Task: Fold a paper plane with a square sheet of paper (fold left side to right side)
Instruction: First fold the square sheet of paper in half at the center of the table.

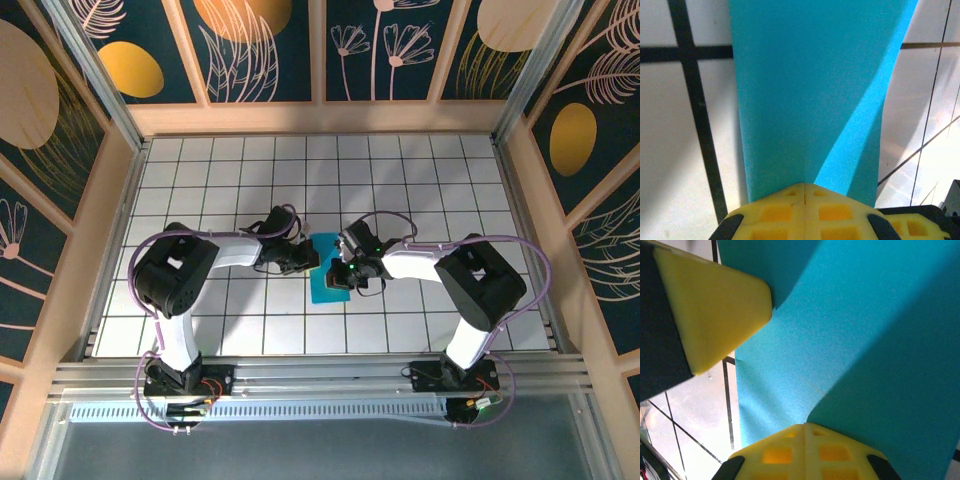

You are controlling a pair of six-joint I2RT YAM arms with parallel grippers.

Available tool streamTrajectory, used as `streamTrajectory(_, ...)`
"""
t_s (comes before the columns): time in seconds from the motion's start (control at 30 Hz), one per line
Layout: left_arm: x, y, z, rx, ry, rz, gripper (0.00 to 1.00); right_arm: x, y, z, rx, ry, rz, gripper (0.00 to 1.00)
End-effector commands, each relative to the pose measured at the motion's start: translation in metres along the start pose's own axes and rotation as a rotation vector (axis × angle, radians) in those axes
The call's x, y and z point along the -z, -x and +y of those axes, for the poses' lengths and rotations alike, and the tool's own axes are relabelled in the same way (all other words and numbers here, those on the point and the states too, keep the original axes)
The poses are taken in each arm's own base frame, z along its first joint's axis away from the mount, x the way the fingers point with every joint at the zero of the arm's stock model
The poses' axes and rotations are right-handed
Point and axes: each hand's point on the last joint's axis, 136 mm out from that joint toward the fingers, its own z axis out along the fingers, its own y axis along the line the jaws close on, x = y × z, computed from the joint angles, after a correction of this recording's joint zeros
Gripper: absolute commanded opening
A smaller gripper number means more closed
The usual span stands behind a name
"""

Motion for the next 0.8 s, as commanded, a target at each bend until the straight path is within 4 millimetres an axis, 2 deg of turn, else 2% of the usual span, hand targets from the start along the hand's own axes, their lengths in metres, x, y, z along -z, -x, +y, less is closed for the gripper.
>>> streamTrajectory(0.0, 0.001, 0.03, 0.038, 0.023, 0.134, -0.103, 0.0, -0.008, -0.044, -0.072, -0.086, -0.257, 0.122, 0.0)
streamTrajectory(0.1, 0.001, 0.035, 0.047, 0.033, 0.146, -0.11, 0.0, -0.007, -0.045, -0.072, -0.085, -0.257, 0.122, 0.0)
streamTrajectory(0.13, 0.003, 0.047, 0.04, 0.026, 0.131, -0.135, 0.0, -0.007, -0.045, -0.073, -0.087, -0.257, 0.122, 0.0)
streamTrajectory(0.33, 0.007, 0.064, 0.046, 0.04, 0.123, -0.168, 0.0, -0.007, -0.047, -0.073, -0.088, -0.256, 0.125, 0.0)
streamTrajectory(0.77, 0.009, 0.092, 0.051, 0.045, 0.127, -0.204, 0.0, -0.007, -0.047, -0.07, -0.086, -0.245, 0.132, 0.0)
